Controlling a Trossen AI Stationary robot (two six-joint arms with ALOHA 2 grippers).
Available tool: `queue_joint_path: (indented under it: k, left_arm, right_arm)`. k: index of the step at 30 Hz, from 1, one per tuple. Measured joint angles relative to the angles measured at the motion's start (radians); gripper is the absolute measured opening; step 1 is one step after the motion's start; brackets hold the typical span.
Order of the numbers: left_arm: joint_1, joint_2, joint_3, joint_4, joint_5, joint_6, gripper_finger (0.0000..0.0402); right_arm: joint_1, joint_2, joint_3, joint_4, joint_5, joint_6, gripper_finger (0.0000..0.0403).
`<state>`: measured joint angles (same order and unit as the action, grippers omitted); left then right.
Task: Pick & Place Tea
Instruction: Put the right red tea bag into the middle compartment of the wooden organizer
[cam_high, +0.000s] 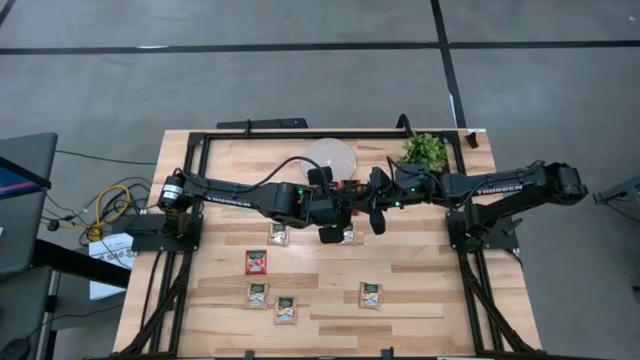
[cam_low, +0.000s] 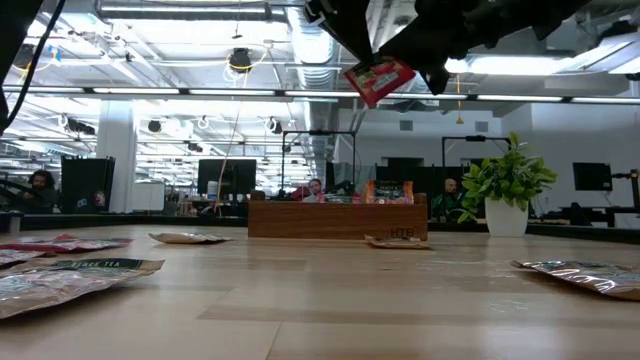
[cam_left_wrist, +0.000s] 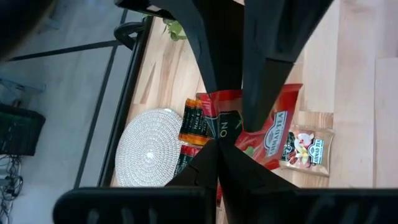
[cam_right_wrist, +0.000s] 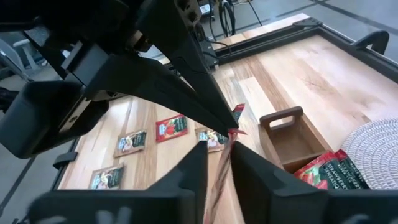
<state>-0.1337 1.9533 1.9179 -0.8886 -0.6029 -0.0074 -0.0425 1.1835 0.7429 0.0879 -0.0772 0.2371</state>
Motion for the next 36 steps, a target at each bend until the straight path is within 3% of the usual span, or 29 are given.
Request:
queue_joint_path:
  k: [5, 14, 24, 30, 36]
  left_arm:
    - [0.0, 0.0, 0.0, 0.0, 0.008, 0.0, 0.0]
    - [0.0, 0.0, 0.0, 0.001, 0.008, -0.017, 0.0013]
    - [-0.003, 0.0, 0.0, -0.016, -0.033, -0.094, 0.0124]
    - [-0.047, -0.025, 0.0, -0.197, -0.121, -0.141, 0.0183]
    - [-0.092, -0.037, 0.0, -0.52, -0.131, -0.447, 0.019]
  right_arm:
    - [0.0, 0.0, 0.0, -0.002, 0.001, -0.003, 0.0009]
    - [0.0, 0.0, 0.0, -0.005, 0.001, -0.002, 0.0001]
    - [0.001, -0.001, 0.0, 0.005, 0.075, 0.008, 0.0]
    - [-0.019, 0.023, 0.0, 0.011, 0.138, 0.029, 0.0]
    - [-0.065, 0.142, 0.0, 0.165, 0.129, 0.077, 0.0]
